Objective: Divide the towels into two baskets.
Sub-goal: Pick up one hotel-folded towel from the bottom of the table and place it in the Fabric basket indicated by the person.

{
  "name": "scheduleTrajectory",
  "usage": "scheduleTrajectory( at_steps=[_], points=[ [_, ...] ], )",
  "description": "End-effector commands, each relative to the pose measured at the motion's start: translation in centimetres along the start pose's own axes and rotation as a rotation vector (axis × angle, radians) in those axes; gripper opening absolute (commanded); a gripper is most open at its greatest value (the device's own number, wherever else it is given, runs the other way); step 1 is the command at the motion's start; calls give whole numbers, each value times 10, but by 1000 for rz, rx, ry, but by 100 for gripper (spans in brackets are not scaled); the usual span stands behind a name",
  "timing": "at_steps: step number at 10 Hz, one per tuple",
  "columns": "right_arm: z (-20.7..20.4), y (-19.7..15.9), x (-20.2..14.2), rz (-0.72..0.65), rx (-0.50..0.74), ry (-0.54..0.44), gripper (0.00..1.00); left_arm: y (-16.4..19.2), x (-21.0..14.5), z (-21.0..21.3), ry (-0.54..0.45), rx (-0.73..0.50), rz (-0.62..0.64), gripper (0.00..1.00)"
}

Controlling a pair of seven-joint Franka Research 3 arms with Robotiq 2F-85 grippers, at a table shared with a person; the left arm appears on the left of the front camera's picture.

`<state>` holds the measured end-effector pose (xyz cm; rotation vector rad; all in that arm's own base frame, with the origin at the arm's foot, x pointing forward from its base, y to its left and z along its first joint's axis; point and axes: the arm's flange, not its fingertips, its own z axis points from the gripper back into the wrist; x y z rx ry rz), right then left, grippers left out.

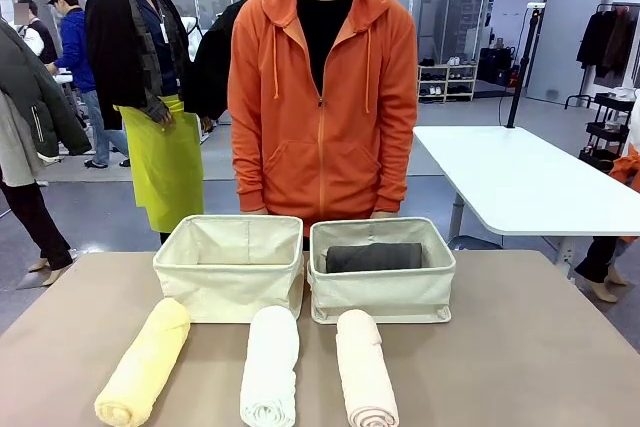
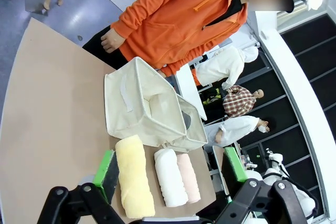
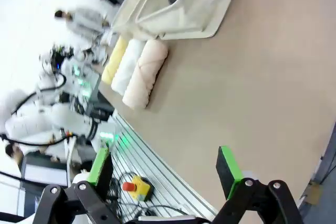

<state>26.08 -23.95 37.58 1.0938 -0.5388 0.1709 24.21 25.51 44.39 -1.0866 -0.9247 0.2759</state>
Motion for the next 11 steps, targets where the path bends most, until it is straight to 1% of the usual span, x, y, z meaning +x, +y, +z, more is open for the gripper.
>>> scheduleTrajectory(
  at_steps=[1, 2, 3, 4, 11],
  points=[
    [-2, 7, -20, -69, 18, -132, 100, -1, 1, 2, -9, -18, -1, 100],
    [-1, 3, -27, -88, 5, -148, 100, -1, 1, 2, -9, -18, -1, 100],
    [-7, -2, -21, -46, -17, -120, 100, -1, 1, 2, -9, -18, -1, 100],
    [8, -5, -30, -66, 7, -101, 100, -1, 1, 2, -9, -18, -1, 100],
    [8, -5, -30, -66, 7, -101, 100, -1, 1, 2, -9, -18, -1, 100]
  ],
)
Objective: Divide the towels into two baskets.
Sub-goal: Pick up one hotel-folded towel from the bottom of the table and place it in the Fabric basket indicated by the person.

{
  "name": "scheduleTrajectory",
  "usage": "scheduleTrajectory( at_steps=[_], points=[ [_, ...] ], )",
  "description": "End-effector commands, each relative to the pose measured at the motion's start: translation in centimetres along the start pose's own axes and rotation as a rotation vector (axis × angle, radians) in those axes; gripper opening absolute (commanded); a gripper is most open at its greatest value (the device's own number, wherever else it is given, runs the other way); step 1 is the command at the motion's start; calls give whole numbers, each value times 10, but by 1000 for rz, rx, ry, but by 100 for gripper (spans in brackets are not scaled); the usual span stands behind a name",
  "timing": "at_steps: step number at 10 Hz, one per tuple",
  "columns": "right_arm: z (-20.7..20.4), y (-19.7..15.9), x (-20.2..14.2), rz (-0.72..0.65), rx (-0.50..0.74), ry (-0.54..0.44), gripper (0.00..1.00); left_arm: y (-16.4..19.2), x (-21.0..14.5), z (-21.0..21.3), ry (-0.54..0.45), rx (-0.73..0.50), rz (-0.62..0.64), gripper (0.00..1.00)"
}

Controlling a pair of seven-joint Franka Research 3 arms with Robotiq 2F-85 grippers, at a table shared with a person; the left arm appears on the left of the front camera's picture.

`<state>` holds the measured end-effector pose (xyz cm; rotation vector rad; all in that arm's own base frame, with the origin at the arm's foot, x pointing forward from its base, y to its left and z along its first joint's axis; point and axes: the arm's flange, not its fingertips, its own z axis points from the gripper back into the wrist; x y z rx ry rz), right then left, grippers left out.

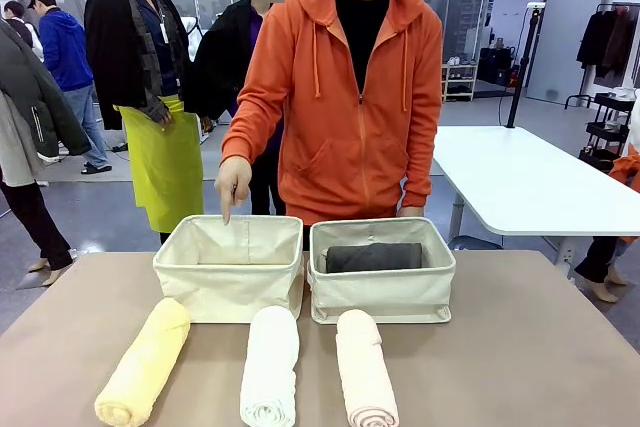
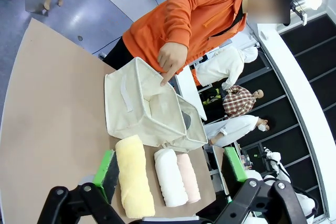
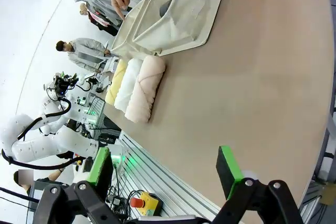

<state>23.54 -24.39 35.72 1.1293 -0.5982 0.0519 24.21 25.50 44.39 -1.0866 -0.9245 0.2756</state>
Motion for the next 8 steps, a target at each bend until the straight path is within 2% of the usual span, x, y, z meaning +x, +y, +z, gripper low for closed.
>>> scheduleTrajectory(
  at_steps=[1, 8],
  points=[
    [2, 2, 0, 3, 3, 9, 100, -1, 1, 2, -10, -18, -1, 100],
    [2, 2, 0, 3, 3, 9, 100, -1, 1, 2, -10, -18, -1, 100]
  ],
)
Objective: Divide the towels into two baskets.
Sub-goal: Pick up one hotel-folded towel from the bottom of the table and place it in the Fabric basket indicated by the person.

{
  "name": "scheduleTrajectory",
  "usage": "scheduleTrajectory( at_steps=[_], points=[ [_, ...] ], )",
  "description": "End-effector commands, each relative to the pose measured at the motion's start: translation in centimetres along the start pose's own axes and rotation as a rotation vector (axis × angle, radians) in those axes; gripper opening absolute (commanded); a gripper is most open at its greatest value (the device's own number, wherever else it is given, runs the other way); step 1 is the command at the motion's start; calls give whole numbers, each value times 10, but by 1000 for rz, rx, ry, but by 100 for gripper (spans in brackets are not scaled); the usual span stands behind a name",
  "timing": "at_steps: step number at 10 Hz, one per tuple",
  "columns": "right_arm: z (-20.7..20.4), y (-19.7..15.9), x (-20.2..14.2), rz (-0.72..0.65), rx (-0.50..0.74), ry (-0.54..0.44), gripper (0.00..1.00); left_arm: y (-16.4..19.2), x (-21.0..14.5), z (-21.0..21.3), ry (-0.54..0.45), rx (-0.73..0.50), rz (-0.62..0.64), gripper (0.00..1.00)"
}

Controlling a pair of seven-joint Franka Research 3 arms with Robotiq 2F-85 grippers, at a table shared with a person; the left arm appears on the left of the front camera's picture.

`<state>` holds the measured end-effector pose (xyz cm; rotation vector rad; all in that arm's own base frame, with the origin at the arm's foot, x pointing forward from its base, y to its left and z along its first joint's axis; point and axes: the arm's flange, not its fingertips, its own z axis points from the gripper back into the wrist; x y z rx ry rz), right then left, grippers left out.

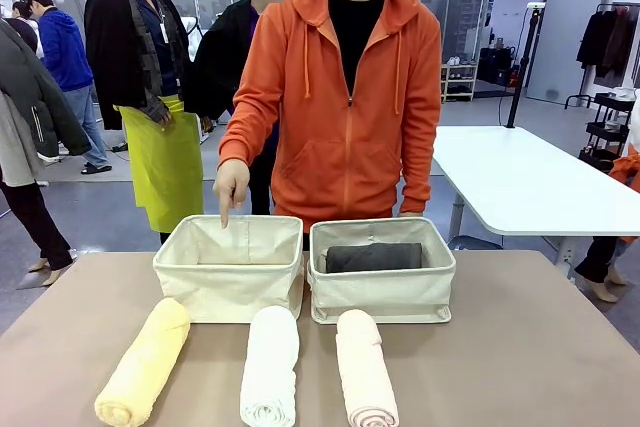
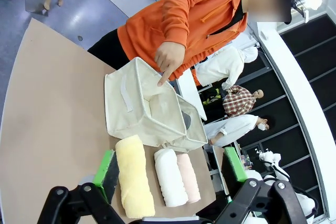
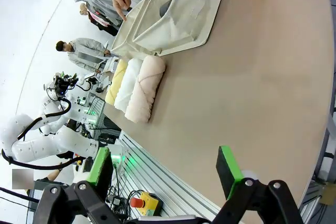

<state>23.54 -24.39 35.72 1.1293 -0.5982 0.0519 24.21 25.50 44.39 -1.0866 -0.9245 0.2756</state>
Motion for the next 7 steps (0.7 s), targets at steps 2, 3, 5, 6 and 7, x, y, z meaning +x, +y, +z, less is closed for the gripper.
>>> scheduleTrajectory(
  at_steps=[2, 3, 5, 6, 7],
  points=[
    [2, 2, 0, 3, 3, 9, 100, -16, -5, -13, 85, 26, -36, 100],
    [2, 2, 0, 3, 3, 9, 100, -29, -12, -31, 183, 69, -54, 100],
    [2, 2, 0, 3, 3, 9, 100, -48, -30, -68, 382, 125, -87, 100],
    [2, 2, 0, 3, 3, 9, 100, -52, -40, -85, 454, 179, -94, 100],
    [2, 2, 0, 3, 3, 9, 100, -54, -54, -101, 519, 257, -88, 100]
  ],
)
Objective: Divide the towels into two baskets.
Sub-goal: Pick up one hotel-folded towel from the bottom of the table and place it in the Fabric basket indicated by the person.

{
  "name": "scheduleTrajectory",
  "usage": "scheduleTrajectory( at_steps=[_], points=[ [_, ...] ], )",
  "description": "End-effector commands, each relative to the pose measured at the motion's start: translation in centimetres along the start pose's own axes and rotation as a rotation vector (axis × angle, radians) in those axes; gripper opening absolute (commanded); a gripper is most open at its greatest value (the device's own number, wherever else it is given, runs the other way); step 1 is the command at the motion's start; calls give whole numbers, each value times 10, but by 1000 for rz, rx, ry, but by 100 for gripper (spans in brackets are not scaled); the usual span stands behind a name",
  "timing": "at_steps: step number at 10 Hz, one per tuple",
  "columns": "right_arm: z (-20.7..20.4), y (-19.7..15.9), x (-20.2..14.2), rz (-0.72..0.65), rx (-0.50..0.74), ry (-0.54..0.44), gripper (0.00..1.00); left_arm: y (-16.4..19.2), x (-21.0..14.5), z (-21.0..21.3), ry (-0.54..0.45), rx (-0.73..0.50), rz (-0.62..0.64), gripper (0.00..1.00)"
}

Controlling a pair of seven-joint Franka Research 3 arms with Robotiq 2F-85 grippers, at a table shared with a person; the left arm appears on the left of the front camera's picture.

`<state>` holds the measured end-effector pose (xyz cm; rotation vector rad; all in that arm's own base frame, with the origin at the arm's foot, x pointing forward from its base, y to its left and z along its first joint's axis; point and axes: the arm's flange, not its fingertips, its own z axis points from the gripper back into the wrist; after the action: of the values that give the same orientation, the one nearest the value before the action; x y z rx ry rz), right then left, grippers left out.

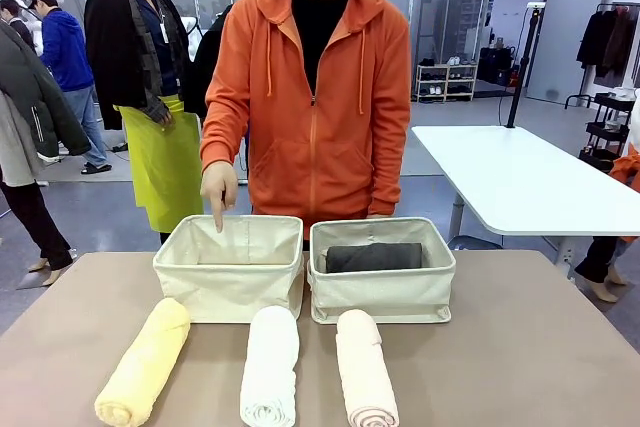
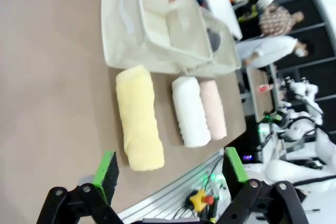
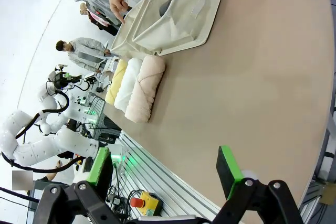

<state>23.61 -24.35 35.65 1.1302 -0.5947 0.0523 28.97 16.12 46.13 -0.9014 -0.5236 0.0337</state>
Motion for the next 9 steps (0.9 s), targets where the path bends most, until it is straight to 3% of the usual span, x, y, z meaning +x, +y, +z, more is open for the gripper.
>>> scheduleTrajectory(
  at_steps=[1, 4, 9],
  points=[
    [3, 2, 0, 5, 2, 6, 100, -16, -34, -41, 123, 127, 47, 100],
    [3, 2, 0, 5, 2, 6, 100, -28, -56, -96, 248, 236, 53, 100],
    [3, 2, 0, 5, 2, 6, 100, -25, -76, -174, 293, 392, 66, 100]
  ],
)
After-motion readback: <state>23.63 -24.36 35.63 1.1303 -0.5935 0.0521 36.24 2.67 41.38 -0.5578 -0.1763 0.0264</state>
